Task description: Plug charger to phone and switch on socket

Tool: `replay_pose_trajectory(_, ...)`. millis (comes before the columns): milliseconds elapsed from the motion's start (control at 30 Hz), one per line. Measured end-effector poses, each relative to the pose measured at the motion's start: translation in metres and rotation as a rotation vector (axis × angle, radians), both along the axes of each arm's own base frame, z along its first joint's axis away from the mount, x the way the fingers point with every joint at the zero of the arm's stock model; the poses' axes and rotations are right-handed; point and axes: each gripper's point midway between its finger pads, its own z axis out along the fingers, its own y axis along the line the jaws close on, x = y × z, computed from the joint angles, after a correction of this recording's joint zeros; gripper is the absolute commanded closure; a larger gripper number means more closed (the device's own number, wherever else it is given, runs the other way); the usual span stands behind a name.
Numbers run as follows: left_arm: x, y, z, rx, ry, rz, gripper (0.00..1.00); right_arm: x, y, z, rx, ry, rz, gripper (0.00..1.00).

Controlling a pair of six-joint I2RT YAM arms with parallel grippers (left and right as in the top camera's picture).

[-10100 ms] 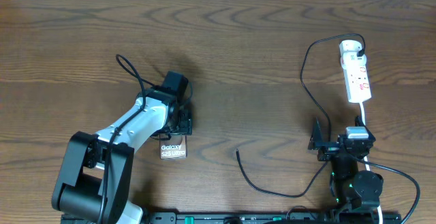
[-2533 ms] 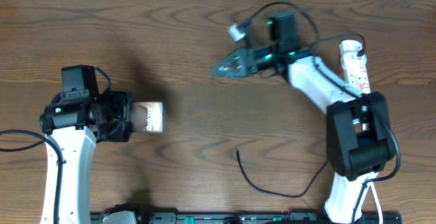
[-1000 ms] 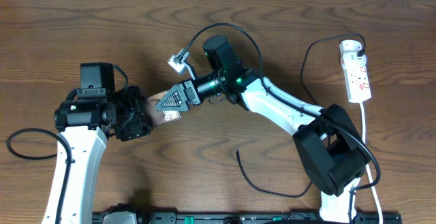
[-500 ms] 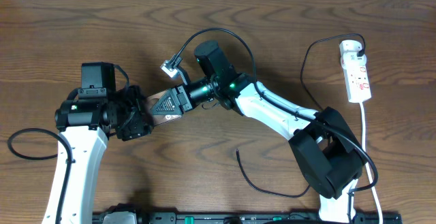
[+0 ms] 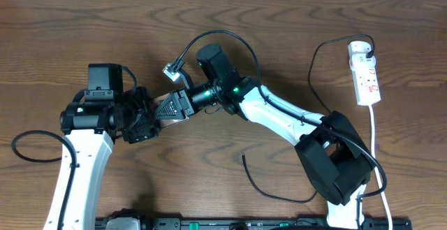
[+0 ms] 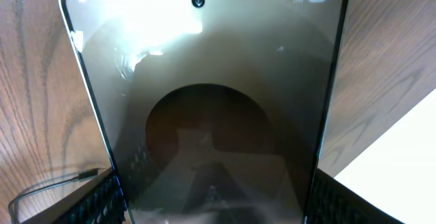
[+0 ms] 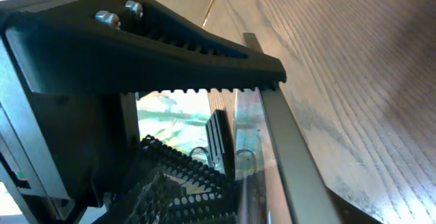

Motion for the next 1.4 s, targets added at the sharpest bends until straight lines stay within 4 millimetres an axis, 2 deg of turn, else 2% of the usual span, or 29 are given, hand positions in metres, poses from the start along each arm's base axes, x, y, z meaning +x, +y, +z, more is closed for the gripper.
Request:
replay_pose_trajectory(133, 0.0003, -0.0002, 0.0000, 0.002, -0.001, 0.001, 0.93, 0.0003, 0.0000, -0.0002, -0.001, 0.000, -0.002, 0.58)
replay_pose_trajectory(633, 0.0017, -0.0002, 0.0004, 0.001, -0.004, 0.011, 0.93, 0.0032, 0.0004, -0.0020, -0.013, 0.003, -0.021, 0.69)
replay_pose_trajectory(833, 0.0017, 0.0000, 0.0004, 0.002, -0.004, 0.011, 0.92, 0.0040, 0.0004, -0.0029, -0.019, 0.005, -0.028, 0.78)
replay_pose_trajectory(1000, 0.0019, -0.0001, 0.0005, 0.001, -0.005, 0.011, 0.93, 0.0050, 0.0003, -0.0042, -0.025, 0.005, -0.035, 0.80)
replay_pose_trajectory(1133, 0.0019, 0.0000, 0.0005, 0.002, -0.005, 0.011, 0.93, 0.0052, 0.0003, -0.0044, -0.026, 0.005, -0.036, 0.85)
replay_pose_trajectory(1400, 0.0021, 0.0000, 0.0006, 0.002, -0.006, 0.011, 0.93, 0.0062, 0.0003, -0.0049, -0.029, 0.003, -0.041, 0.86)
